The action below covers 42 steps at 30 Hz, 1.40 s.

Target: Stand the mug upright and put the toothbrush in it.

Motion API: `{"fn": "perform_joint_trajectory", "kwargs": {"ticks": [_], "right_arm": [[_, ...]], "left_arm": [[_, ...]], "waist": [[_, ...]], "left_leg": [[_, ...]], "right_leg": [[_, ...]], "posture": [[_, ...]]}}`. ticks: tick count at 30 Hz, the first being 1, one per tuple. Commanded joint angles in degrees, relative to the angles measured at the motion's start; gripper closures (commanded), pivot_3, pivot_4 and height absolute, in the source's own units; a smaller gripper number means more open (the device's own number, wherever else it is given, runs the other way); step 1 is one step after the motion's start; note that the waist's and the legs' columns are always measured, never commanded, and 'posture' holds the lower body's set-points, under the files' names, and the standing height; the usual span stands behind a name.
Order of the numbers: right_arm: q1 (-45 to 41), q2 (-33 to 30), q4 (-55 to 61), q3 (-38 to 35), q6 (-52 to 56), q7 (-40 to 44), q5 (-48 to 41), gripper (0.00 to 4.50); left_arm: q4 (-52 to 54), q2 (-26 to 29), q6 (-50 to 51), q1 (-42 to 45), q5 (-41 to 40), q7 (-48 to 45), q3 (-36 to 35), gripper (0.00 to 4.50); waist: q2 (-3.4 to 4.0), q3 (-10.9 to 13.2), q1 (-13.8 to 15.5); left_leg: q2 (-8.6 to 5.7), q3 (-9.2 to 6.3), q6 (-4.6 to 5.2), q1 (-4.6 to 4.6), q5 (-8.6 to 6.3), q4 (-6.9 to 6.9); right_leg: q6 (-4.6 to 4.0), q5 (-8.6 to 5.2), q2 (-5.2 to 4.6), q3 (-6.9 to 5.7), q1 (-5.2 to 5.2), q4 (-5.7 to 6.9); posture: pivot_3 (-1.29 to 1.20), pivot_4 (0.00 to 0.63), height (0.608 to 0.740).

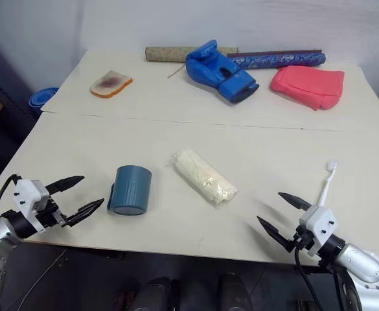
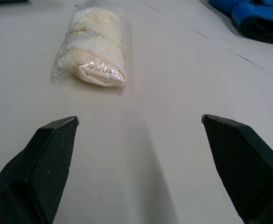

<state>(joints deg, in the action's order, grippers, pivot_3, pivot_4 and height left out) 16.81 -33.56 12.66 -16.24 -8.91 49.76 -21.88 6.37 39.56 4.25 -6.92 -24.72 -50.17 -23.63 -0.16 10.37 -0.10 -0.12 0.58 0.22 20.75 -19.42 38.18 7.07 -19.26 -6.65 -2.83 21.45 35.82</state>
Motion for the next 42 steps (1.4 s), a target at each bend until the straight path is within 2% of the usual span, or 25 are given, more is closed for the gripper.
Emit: {"fn": "perform_joint_trajectory", "kwargs": {"ticks": [1,7,13,24,27,29,31,33,36,40,42], "right_arm": [[0.4,0.4,0.6,-0.9,-1.1,-0.1,-0.8,0.08],[0.0,0.7,0.2,-1.2,-1.6,-0.1,-1.2,0.08],[-1.4,0.3,-0.7,-1.0,-1.8,0.0,-0.8,0.08],[-4.2,-0.2,-3.2,-0.7,-2.1,3.2,-2.3,0.08],[-6.1,-1.2,-1.5,0.1,1.5,2.7,-2.6,0.08],[-8.3,-3.4,1.5,2.2,6.9,2.6,-2.4,0.08],[-14.5,-5.8,7.5,5.9,23.8,-2.6,-6.9,0.08],[-20.0,-6.9,11.7,8.8,36.0,-6.9,-9.8,0.08],[-26.7,-6.7,15.2,12.4,47.5,-11.2,-12.0,0.08],[-36.4,-4.6,13.4,19.3,63.7,-19.9,-9.4,0.08],[-39.8,-3.1,10.1,23.2,65.6,-21.4,-6.8,0.08]], "left_arm": [[1.6,1.3,1.0,-0.4,-1.1,-1.2,-0.2,0.00],[3.0,0.2,2.4,0.0,-4.3,-2.6,-1.0,0.00],[2.8,2.0,7.2,1.4,-13.4,-8.9,-3.6,0.00],[1.2,4.4,6.4,2.8,-12.6,-16.4,-1.1,0.00],[1.0,4.7,7.4,3.2,-12.9,-17.2,-1.1,0.00],[1.5,5.4,10.7,3.1,-14.8,-17.4,-1.4,0.00],[2.0,5.7,11.7,3.3,-15.0,-17.6,-1.3,0.00],[2.1,5.7,11.8,3.7,-14.7,-17.6,-1.1,0.00],[2.1,5.4,12.1,4.4,-14.7,-17.5,-0.9,0.00],[2.1,5.2,11.6,4.9,-13.9,-17.4,-0.5,0.00],[2.1,5.0,11.3,5.1,-13.5,-17.2,-0.3,0.00]], "waist": [[0.00,0.0,0.0],[0.00,0.0,0.0],[0.00,0.0,0.0],[0.00,0.0,0.0],[0.00,0.0,0.0],[0.01,0.0,-0.2],[0.01,0.0,-0.6],[0.02,0.0,-0.9],[0.02,0.0,-1.0],[0.03,0.0,-0.6],[0.02,0.0,-0.5]], "left_leg": [[0.00,0.00,0.00,0.00,0.00,0.00],[0.00,0.00,0.00,0.00,0.00,0.00],[0.01,0.00,0.00,0.00,0.00,0.01],[0.00,0.01,0.00,-0.02,0.00,0.00],[0.00,0.01,0.00,-0.03,0.00,0.00],[0.00,0.02,0.01,-0.03,0.00,0.02],[0.04,0.04,0.00,-0.05,0.00,0.02],[0.10,0.02,-0.07,-0.05,0.04,0.02],[0.14,-0.29,-0.19,0.01,0.08,-0.01],[0.13,-0.56,-0.25,0.40,0.06,-0.01],[0.08,-0.58,-0.23,0.46,0.06,0.01]], "right_leg": [[0.00,0.00,0.00,0.00,0.00,0.00],[0.00,0.00,-0.01,0.02,0.00,0.00],[0.00,0.00,-0.01,0.03,0.00,0.00],[0.00,0.00,0.01,0.02,-0.02,0.01],[0.00,0.00,0.01,0.02,-0.02,0.02],[0.00,0.00,0.01,0.02,-0.01,0.02],[0.00,0.00,0.00,0.05,0.00,0.04],[-0.01,0.00,0.00,0.08,0.02,0.02],[-0.22,-0.12,-0.04,0.18,0.05,0.03],[-0.36,-0.18,-0.03,-0.02,0.22,0.11],[-0.37,-0.17,-0.04,-0.04,0.24,0.12]], "posture": [[0.00,0.150,0.740],[0.00,0.150,0.740],[0.00,0.150,0.740],[0.00,0.150,0.740],[0.00,0.150,0.740],[0.00,0.150,0.740],[0.00,0.150,0.740],[0.00,0.150,0.740],[0.00,0.150,0.740],[0.00,0.150,0.740],[0.00,0.150,0.740]]}}
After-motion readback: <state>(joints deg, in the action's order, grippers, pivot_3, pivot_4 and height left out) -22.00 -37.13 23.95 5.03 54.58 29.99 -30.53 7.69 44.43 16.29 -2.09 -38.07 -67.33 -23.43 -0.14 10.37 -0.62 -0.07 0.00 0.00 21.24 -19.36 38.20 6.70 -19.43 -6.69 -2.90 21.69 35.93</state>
